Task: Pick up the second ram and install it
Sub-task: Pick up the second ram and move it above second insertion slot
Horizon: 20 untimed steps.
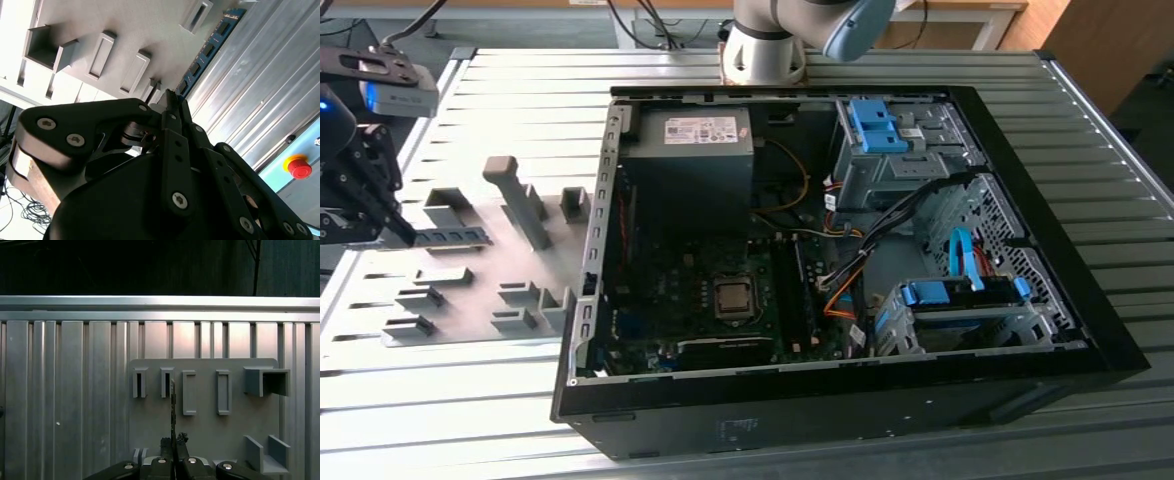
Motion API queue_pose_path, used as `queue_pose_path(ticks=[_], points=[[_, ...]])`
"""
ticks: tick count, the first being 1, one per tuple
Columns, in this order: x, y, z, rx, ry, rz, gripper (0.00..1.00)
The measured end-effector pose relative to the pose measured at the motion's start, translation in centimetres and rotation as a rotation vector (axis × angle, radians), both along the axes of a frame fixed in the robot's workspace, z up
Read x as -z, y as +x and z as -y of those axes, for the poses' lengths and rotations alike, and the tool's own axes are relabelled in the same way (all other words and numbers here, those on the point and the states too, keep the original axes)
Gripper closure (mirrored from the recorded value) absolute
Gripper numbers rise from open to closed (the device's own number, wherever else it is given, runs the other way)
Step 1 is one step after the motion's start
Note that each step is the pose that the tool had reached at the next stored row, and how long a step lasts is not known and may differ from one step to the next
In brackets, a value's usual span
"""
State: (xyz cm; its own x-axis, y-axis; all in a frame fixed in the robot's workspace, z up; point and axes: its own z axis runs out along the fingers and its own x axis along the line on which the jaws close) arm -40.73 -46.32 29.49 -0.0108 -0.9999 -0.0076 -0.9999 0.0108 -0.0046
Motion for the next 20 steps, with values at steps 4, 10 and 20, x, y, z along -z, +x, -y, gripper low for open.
queue_pose_path(ticks=[4, 10, 20], points=[[-0.15, 0.00, 0.00, 0.000, -0.0002, -0.0002, 0.86], [-0.38, 0.00, 0.00, 0.000, -0.0002, -0.0002, 0.86], [-0.78, 0.00, 0.00, 0.000, -0.0001, -0.0002, 0.86]])
